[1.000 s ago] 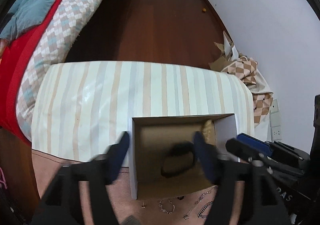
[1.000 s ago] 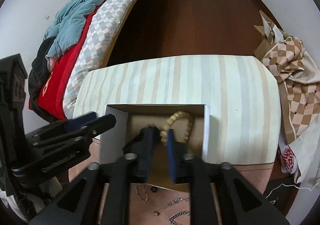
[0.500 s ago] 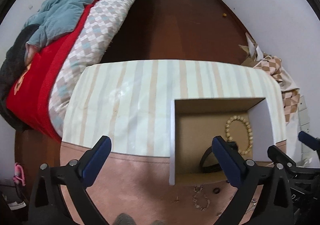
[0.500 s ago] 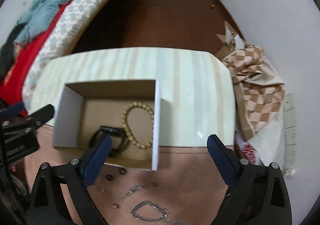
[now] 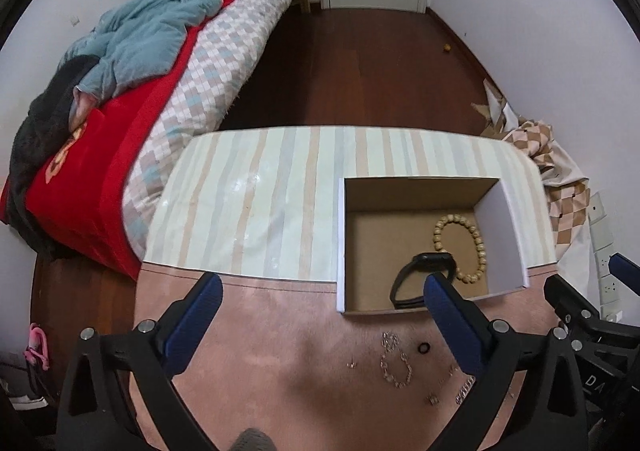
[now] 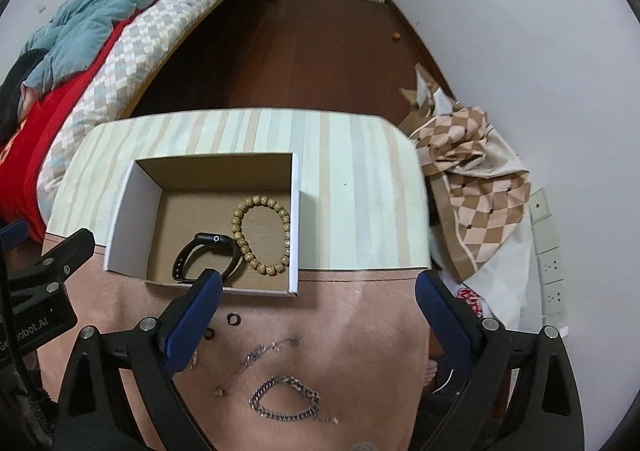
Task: Organize jewelry
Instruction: 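Lift both tools up out of the white box, then grasp the thick silver chain bracelet with the right tool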
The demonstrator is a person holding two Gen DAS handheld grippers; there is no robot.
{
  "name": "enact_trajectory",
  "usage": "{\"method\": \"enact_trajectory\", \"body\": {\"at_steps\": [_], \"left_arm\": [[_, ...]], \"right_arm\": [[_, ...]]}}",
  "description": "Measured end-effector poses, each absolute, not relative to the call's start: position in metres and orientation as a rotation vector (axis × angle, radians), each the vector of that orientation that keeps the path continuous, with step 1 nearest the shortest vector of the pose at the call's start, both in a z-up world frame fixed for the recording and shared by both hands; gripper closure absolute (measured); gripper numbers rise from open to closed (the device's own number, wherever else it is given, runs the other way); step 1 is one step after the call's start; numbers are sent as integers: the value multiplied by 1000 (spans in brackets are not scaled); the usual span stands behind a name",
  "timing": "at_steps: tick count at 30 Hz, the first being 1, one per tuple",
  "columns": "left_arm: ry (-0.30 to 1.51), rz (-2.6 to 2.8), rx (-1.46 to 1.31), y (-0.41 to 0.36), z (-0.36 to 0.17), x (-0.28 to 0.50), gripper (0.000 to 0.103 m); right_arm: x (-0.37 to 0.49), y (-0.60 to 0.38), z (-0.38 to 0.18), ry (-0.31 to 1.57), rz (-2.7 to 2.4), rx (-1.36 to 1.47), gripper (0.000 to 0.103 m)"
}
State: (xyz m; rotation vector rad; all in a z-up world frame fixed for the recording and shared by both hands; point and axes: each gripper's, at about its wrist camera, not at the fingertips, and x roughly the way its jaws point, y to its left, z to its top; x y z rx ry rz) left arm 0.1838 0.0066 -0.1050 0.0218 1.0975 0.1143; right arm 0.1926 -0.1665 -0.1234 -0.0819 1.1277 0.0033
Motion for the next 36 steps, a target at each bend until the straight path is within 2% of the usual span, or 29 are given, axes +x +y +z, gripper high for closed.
{"method": "enact_trajectory", "body": {"at_steps": [9, 25, 29, 32, 36], "left_arm": [[987, 102, 5, 4, -49, 137, 0], [909, 89, -24, 2, 1, 80, 0], [943, 127, -16, 2, -18, 79, 0], [987, 156, -31, 8, -49, 78, 0], [1097, 189, -54, 16, -103, 81, 0]], "right_arm": [[145, -168, -68, 1022, 0, -66, 5], [76, -176, 5, 883, -10, -36, 5], [76, -184, -10, 931, -11, 8, 5], [80, -195, -46, 1010, -25, 37, 5], [86, -215, -119, 1172, -26, 117, 5]]}}
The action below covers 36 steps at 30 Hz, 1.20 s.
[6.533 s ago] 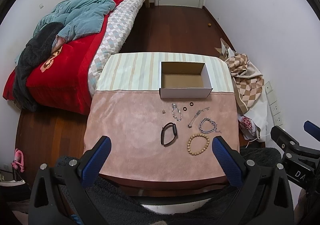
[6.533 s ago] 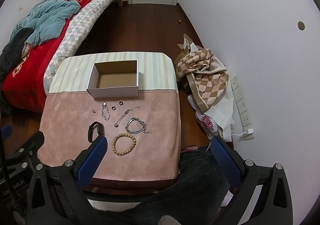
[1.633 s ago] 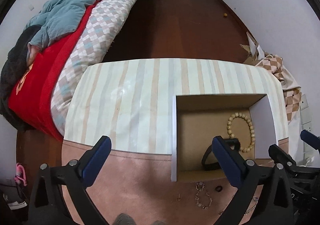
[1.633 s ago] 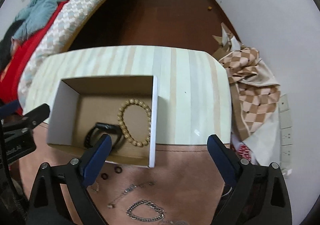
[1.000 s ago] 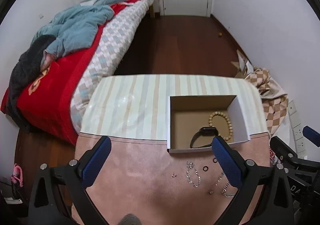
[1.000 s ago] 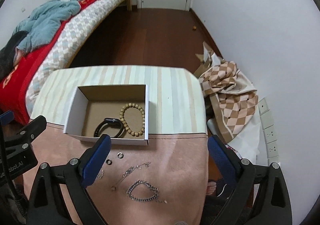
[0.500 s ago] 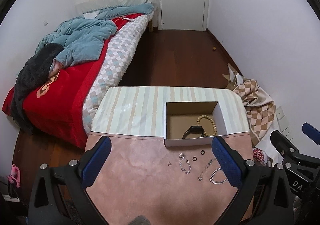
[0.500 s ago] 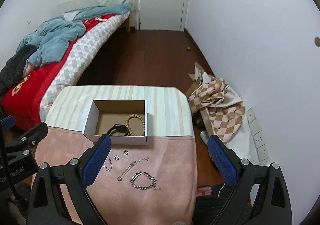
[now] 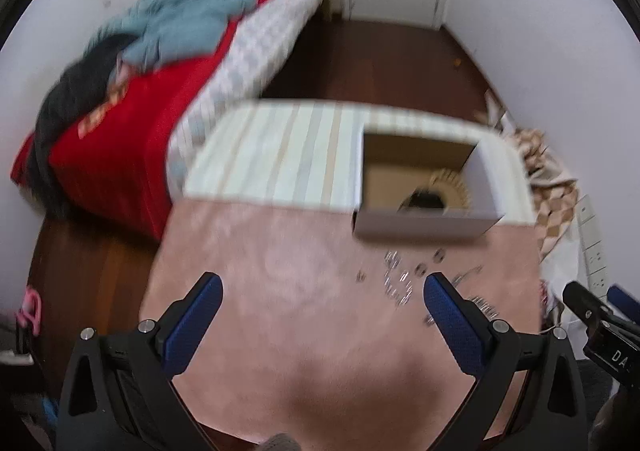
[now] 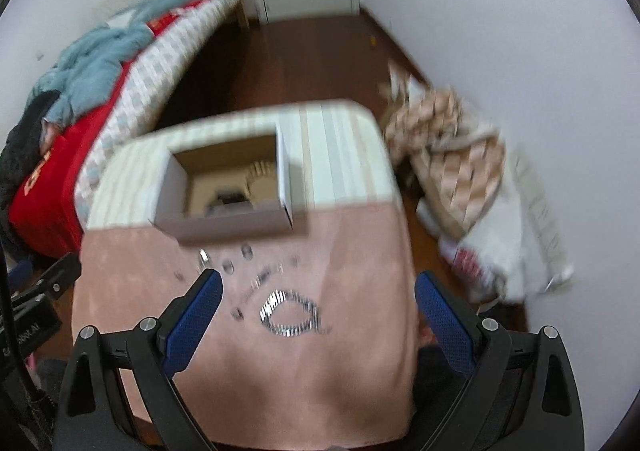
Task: Organize jewelry
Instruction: 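Grasp the thick silver chain bracelet with the right tool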
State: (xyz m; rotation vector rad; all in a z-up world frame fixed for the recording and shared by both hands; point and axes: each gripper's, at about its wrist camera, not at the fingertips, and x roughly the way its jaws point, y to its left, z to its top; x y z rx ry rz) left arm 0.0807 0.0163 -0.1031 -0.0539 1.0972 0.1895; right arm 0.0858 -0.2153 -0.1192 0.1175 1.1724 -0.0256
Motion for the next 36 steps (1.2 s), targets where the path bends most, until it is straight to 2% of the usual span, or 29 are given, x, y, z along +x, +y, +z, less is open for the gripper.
{"method": "enact_trajectory", "body": {"at_steps": [1, 4, 10, 15, 17, 18, 20, 34, 36], "left_arm": [[1127, 202, -52, 18, -117, 81, 0], [1199, 235, -36, 20, -152, 82, 0], [1298, 258, -41, 25, -197, 83, 0], [1325, 244, -38, 20, -210, 86, 0], [1330, 226, -36, 14, -213, 87, 0], [1333, 211, -37, 9, -214, 88, 0], [1334, 179, -35, 0, -215, 89, 0], [1337, 11, 28, -72, -227, 88, 1], [1336, -9, 36, -80, -231, 89, 6]], "right_arm": [[87, -219, -135, 1198, -25, 135, 6], [89, -226, -184, 1274, -36, 164, 25], [95, -218, -244, 1348, -43, 135, 33], [100, -204, -254, 1340, -52, 54, 44], [99, -201, -253, 1319, -41, 28, 56], [98, -199, -252, 1308, -28, 16, 73], [96, -199, -251, 1310, -7, 15, 95], [92, -255, -233, 1253, -82, 136, 98], [93, -257, -235, 1253, -85, 138, 98]]}}
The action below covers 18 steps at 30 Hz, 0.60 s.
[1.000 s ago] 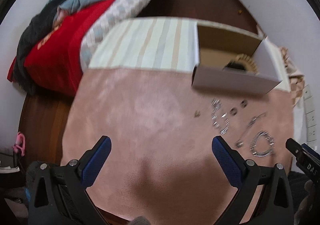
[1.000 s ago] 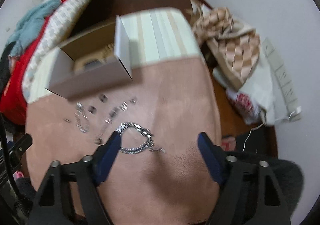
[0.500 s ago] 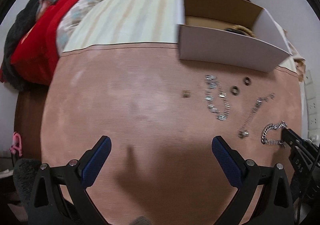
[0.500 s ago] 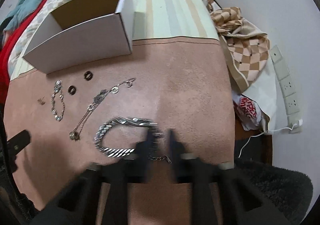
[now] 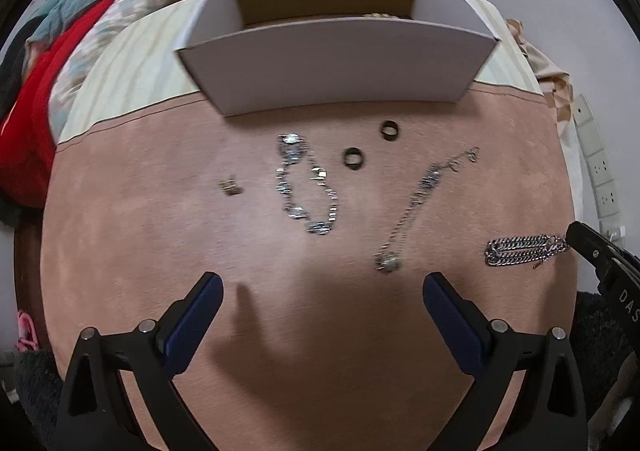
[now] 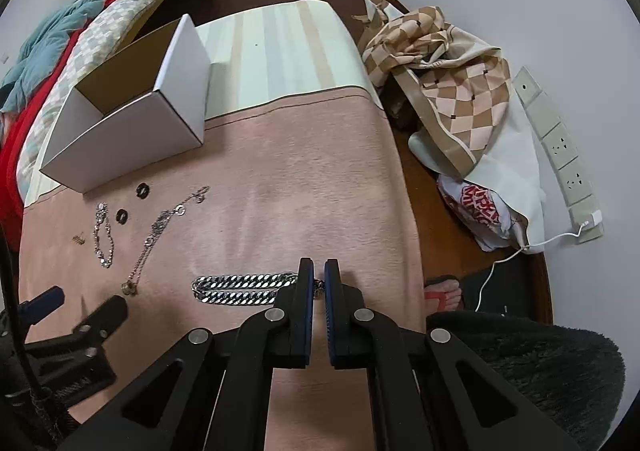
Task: Organize jewelry
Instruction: 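Grasp the thick silver chain bracelet with the right tool, then grasp the thin silver pendant necklace with the left tool while the right tool holds the chain bracelet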
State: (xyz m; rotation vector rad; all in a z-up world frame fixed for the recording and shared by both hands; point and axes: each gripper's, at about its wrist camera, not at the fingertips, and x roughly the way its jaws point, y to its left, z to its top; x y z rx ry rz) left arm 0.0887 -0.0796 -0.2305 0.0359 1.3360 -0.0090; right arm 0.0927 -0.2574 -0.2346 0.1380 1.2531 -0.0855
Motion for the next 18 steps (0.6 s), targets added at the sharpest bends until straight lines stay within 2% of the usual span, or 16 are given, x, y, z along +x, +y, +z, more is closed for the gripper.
{"method": "enact_trajectory", "body": {"at_steps": [2, 4, 5, 6, 8, 10, 12, 18], "left_arm": [[1341, -24, 44, -86, -234, 90, 19], [1349, -44, 48, -92, -237, 89, 38], [1348, -54, 49, -94, -237, 89, 39], [1339, -60, 51, -93, -237, 91, 45], [1324, -73, 60, -93, -237, 94, 60], [1310, -90, 62, -95, -235, 95, 83], [1308, -107, 45, -94, -236, 98, 94], [1277, -123, 33, -89, -230, 104, 95]], "right_arm": [[92, -259, -236, 1254, -86, 138, 98], [92, -260, -237, 1256, -87, 141, 98], [92, -260, -238, 1257, -88, 141, 98], [92, -260, -238, 1257, -90, 140, 98], [92, -261, -239, 1261, -93, 140, 98], [92, -261, -240, 1260, -96, 138, 98], [92, -262, -239, 1258, -96, 141, 98], [92, -259, -231, 1241, -82, 148, 98]]}}
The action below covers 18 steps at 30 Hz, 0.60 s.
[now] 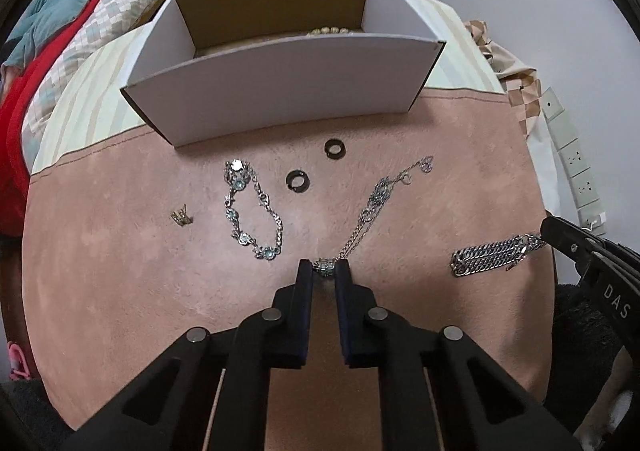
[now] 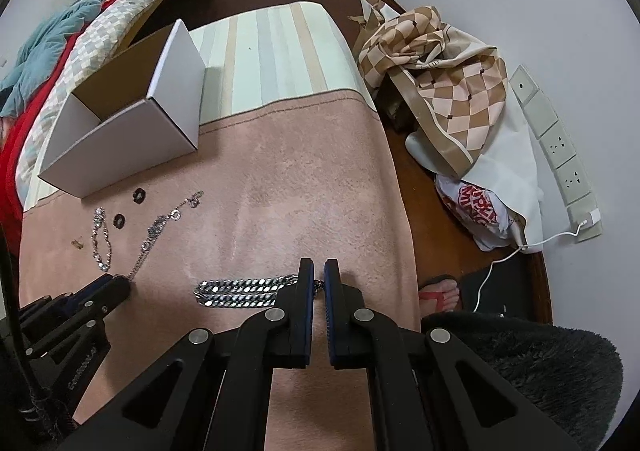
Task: Organize jewelry
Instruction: 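Grasp the thin silver pendant necklace with the left tool while the right tool holds the chain bracelet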
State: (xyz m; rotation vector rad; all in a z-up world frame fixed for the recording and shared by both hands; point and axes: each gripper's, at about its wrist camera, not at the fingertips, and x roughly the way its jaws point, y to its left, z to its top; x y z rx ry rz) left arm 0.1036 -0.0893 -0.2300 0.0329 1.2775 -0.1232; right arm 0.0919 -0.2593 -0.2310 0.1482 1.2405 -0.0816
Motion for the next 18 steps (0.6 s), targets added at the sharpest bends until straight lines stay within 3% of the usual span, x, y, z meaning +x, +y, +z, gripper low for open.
{"method": "enact_trajectory", "body": {"at_steps": [18], "left_arm": [[1149, -183, -147, -36, -134, 104, 97]], "right_arm": [[100, -230, -152, 1126, 85, 222, 103]]}}
